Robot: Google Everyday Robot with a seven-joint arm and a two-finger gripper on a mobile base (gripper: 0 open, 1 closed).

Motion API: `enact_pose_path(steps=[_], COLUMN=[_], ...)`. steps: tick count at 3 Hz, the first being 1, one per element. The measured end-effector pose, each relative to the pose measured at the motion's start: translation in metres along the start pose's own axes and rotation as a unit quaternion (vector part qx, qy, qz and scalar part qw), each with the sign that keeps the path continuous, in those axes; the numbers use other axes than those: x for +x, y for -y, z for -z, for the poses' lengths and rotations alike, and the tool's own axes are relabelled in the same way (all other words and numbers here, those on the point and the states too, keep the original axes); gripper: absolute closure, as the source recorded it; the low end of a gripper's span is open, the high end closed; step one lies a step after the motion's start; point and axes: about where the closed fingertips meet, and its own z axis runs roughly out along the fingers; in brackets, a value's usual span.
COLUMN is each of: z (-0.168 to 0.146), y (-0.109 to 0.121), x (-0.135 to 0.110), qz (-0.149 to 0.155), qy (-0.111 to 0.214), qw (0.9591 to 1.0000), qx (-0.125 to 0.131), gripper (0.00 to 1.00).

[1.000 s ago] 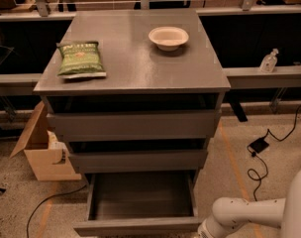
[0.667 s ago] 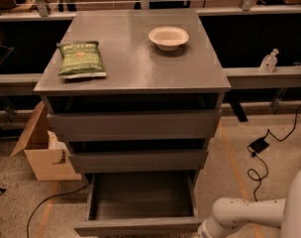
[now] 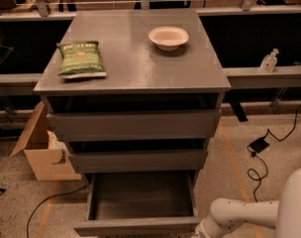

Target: Close bottom drawer

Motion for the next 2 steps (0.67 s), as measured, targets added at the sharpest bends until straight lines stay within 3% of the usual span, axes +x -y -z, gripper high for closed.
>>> enact_pose_path(steps=[2], z=[-0.049], y=[0.014], x=[-0.029], qz=[0.033], qy=[0.048], qw=[0.9978], qx=[-0.031], gripper=[1.00])
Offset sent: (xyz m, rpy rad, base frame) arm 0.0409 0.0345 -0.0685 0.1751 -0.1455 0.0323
